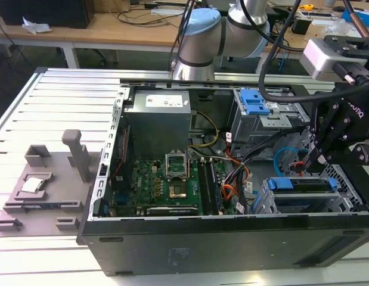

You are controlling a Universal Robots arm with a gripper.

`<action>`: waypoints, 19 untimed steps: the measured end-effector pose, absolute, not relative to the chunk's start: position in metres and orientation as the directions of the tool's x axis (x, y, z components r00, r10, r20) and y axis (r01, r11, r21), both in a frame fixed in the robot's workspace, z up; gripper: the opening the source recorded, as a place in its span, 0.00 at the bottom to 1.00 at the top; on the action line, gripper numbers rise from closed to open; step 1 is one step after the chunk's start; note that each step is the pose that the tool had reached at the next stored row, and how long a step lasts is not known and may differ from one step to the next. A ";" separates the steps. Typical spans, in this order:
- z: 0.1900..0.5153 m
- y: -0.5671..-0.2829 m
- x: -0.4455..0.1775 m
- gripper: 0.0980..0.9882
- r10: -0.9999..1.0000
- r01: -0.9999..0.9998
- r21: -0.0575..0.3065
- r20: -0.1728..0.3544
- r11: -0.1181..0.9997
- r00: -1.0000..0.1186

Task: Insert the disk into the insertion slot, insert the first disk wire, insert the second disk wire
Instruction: 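Insert the first disk wire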

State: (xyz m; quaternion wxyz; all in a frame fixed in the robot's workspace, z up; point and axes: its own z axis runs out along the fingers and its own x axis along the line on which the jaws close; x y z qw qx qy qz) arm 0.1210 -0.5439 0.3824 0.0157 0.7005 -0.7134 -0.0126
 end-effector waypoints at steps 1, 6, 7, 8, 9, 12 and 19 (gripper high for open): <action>0.382 -0.544 0.121 0.01 -1.000 -0.999 0.040 0.005 0.018 -0.018; 0.382 -0.544 0.121 0.01 -1.000 -0.999 0.040 0.005 0.018 -0.018; 0.382 -0.544 0.121 0.01 -1.000 -0.999 0.040 0.005 0.018 -0.018; 0.382 -0.544 0.122 0.01 -1.000 -0.999 0.040 0.005 0.018 -0.018; 0.382 -0.544 0.123 0.01 -1.000 -0.999 0.040 0.005 0.018 -0.018; 0.382 -0.544 0.126 0.01 -1.000 -0.999 0.040 0.005 0.018 -0.018; 0.380 -0.544 0.133 0.01 -1.000 -0.999 0.040 0.005 0.018 -0.018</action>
